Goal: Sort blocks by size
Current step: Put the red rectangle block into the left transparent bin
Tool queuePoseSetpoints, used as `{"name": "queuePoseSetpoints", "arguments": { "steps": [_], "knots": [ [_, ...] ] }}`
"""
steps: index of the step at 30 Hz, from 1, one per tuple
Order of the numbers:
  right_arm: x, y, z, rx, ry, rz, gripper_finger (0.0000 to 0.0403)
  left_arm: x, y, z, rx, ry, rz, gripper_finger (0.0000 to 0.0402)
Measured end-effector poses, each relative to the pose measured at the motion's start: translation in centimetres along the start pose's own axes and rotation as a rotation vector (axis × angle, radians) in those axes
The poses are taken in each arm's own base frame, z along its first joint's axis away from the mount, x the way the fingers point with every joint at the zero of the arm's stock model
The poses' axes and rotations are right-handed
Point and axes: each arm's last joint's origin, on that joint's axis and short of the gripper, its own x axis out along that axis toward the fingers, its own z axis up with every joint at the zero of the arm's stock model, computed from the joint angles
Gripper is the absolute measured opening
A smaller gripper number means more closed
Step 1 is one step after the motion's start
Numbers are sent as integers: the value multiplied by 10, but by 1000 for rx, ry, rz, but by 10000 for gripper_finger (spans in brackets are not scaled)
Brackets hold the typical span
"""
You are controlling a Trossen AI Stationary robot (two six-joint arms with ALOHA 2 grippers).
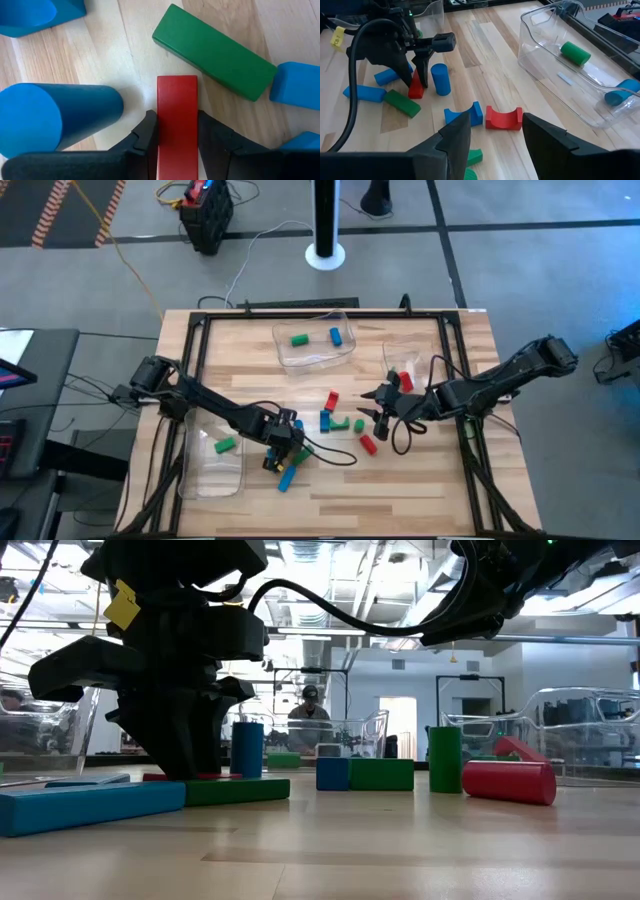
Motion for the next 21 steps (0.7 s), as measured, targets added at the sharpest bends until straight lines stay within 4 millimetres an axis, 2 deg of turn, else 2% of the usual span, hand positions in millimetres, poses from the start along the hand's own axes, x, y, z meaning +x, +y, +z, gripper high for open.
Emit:
{"name": "queuePoseSetpoints", "arguments": {
  "steps": [17,21],
  "knots": [
    [0,0,0,2,-4,3,207,-1,0,0,30,-1,-4,99],
    [-1,4,3,-6,-32,25,207,-6,3,7,54,-10,-1,99]
  ]
}}
